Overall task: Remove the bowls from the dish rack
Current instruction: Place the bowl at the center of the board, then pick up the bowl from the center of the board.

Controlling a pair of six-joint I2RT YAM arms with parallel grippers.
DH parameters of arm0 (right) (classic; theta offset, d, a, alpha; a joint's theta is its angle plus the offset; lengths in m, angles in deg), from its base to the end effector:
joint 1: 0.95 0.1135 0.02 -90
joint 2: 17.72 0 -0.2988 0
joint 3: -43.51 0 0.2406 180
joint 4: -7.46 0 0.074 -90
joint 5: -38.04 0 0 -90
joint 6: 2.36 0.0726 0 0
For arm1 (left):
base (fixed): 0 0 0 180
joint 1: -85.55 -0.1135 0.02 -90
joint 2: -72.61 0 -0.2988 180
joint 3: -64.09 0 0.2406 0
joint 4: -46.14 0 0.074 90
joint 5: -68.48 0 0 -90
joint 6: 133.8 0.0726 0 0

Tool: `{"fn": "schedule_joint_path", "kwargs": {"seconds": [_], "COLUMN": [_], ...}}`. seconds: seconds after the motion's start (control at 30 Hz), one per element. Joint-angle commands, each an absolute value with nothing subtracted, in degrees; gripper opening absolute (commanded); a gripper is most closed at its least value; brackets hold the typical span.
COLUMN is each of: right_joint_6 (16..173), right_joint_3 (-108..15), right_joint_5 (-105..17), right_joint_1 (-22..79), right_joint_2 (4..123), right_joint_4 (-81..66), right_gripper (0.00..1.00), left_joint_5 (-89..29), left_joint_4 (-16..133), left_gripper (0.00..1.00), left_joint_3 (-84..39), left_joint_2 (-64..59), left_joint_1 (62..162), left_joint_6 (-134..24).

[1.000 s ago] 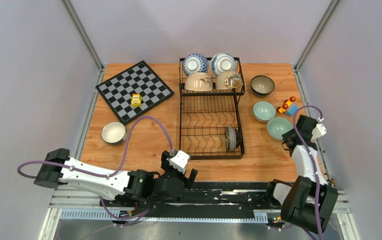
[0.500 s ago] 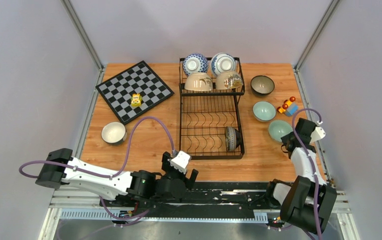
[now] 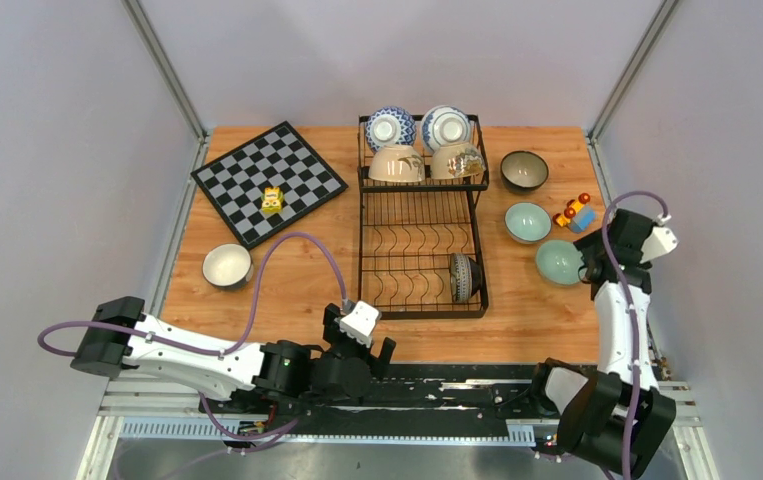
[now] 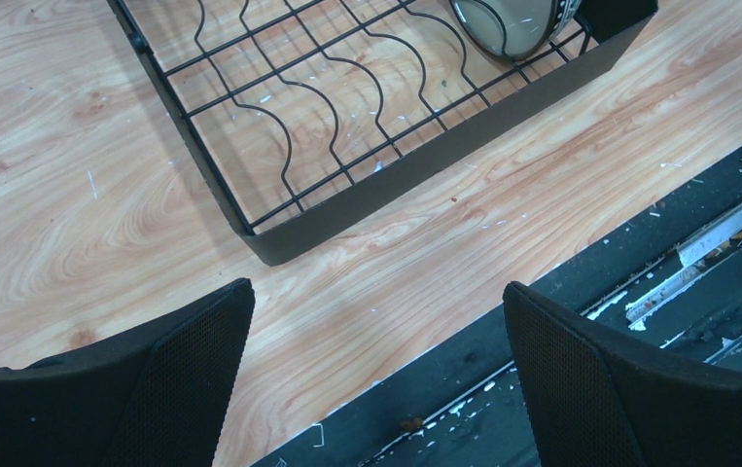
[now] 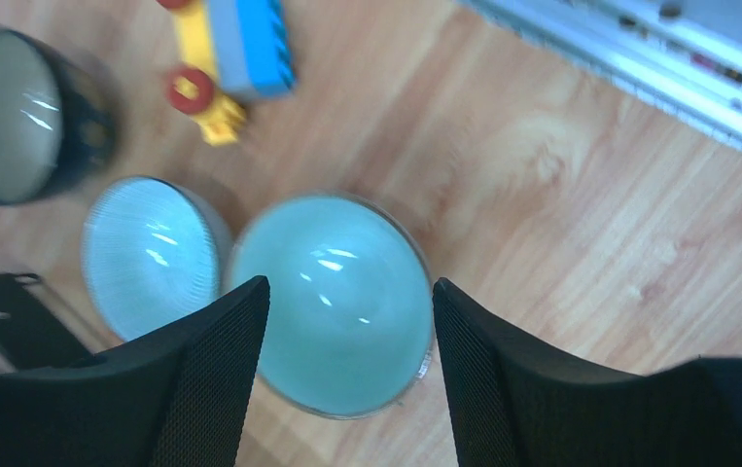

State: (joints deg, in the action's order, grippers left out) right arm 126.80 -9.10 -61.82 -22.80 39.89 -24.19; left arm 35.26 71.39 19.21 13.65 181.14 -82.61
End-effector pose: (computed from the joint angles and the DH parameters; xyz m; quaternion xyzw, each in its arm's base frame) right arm 0.1962 -0.0921 0.2580 0.4851 0.7475 -0.0086 0.4537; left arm 0.0422 -0.1923 0.2389 0.1991 0.7962 -0.1805 0.5420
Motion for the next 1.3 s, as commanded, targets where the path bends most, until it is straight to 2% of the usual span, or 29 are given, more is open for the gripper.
{"fn": "schedule_joint_path", "kwargs": {"seconds": [0.0, 0.1, 0.17, 0.2, 0.27, 0.37, 0.63, 1.1, 1.27], "right_joint_6": [123.8, 119.4, 116.9, 116.2, 113.8, 110.0, 107.6, 105.3, 105.1], "right_joint_3": [-19.1, -22.3, -24.5, -25.8, -29.5, -34.1, -35.6, -40.8, -41.8], "right_joint_5": [-65.9, -60.7, -55.1, -52.1, -47.4, -43.0, -39.5, -39.6, -40.4], "right_joint_1": [-20.3, -18.1, -17.7, -17.7, -17.7, -17.7, -17.6, -16.8, -15.9], "right_joint_2": [37.7, 40.9, 45.2, 48.0, 54.4, 62.1, 70.5, 81.9, 84.0], "right_joint_4": [-30.3, -26.3, -24.8, -24.8, -26.4, -29.6, -25.4, -25.3, -26.1], "right_gripper": [0.65, 0.58, 0.47, 0.45, 0.44, 0.52, 0.57, 0.49, 0.4], "left_joint_5": [36.9, 37.3, 37.3, 37.1, 36.8, 36.8, 37.7, 40.3, 41.0], "left_joint_4": [70.7, 70.0, 68.6, 68.0, 67.5, 68.1, 68.2, 71.2, 71.3], "left_gripper": [1.0, 1.0, 1.0, 1.0, 1.0, 1.0, 1.0, 1.0, 1.0], "left_joint_3": [18.8, 19.2, 19.4, 19.4, 19.3, 19.4, 18.2, 15.2, 14.6], "left_joint_2": [13.5, 13.6, 13.4, 13.3, 12.9, 12.4, 9.9, 6.8, 6.2], "left_joint_1": [180.9, 180.9, 180.8, 180.9, 180.9, 180.9, 180.9, 180.8, 180.8], "left_joint_6": [-84.1, -83.7, -82.8, -82.4, -82.3, -83.1, -81.5, -80.3, -79.0]}}
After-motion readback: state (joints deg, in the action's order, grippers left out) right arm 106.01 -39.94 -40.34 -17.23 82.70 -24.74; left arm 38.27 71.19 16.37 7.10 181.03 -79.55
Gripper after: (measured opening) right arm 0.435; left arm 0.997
